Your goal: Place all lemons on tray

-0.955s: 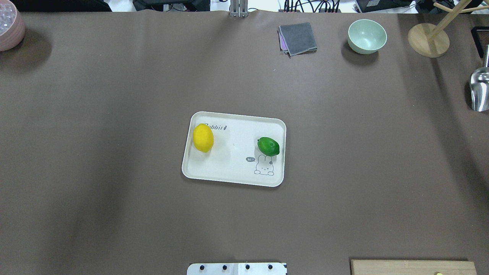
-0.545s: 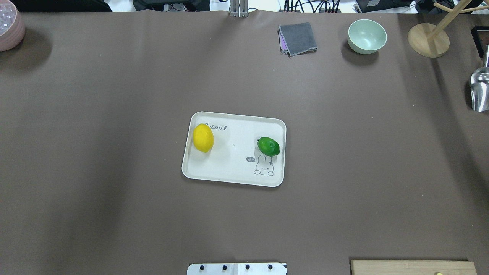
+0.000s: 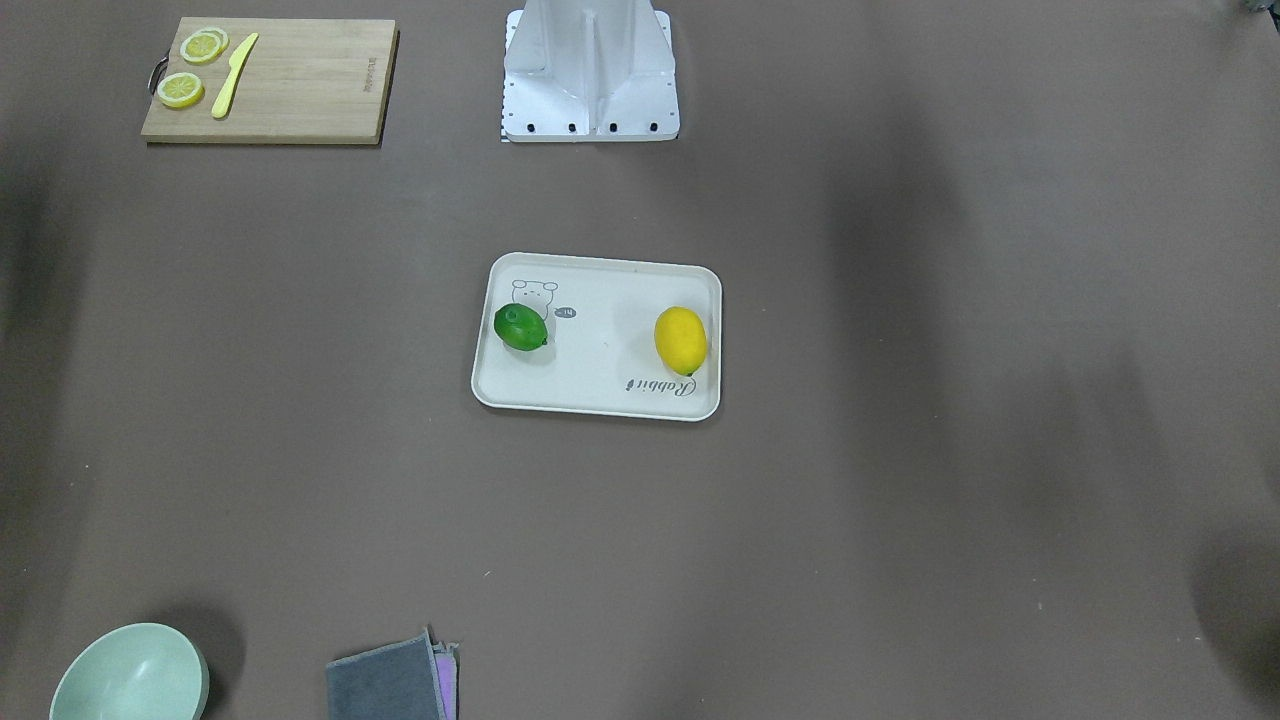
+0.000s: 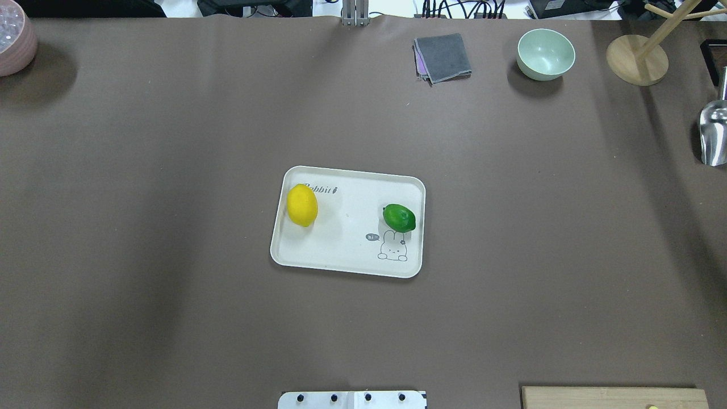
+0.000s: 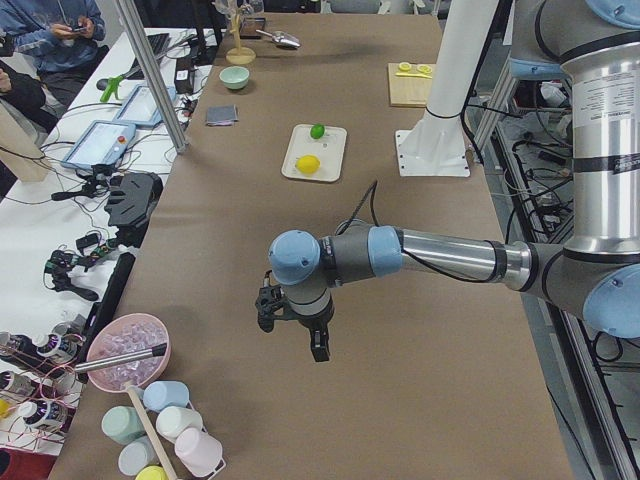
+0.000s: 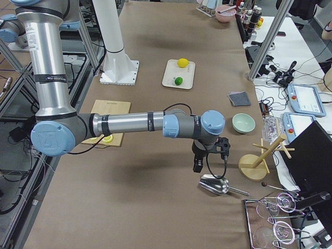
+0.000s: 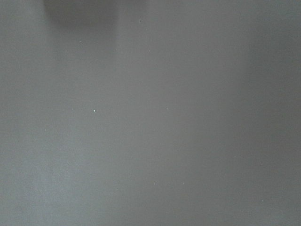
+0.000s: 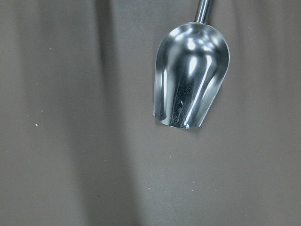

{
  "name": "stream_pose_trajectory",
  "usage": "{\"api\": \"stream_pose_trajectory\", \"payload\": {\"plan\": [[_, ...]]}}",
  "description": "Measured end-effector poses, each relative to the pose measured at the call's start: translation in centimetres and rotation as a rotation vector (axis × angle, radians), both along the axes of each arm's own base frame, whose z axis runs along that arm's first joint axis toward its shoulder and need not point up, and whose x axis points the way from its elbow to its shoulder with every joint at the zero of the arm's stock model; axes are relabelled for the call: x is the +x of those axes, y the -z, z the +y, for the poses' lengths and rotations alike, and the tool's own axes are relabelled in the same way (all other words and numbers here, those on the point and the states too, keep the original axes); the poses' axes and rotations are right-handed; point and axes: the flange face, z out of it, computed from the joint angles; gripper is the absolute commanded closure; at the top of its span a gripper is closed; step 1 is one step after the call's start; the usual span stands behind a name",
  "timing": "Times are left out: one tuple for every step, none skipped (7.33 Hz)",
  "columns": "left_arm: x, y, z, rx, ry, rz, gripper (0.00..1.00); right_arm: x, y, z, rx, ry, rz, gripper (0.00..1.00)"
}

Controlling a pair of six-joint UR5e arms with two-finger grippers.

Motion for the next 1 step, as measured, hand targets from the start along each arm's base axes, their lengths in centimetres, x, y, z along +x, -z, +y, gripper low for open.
{"api": "stream_pose_trajectory", "payload": {"plan": [[0.02,-0.09,0.0,-0.001,-0.001,0.0,0.02,0.0,0.0,0.0,0.0,0.0,0.0,0.0]]}}
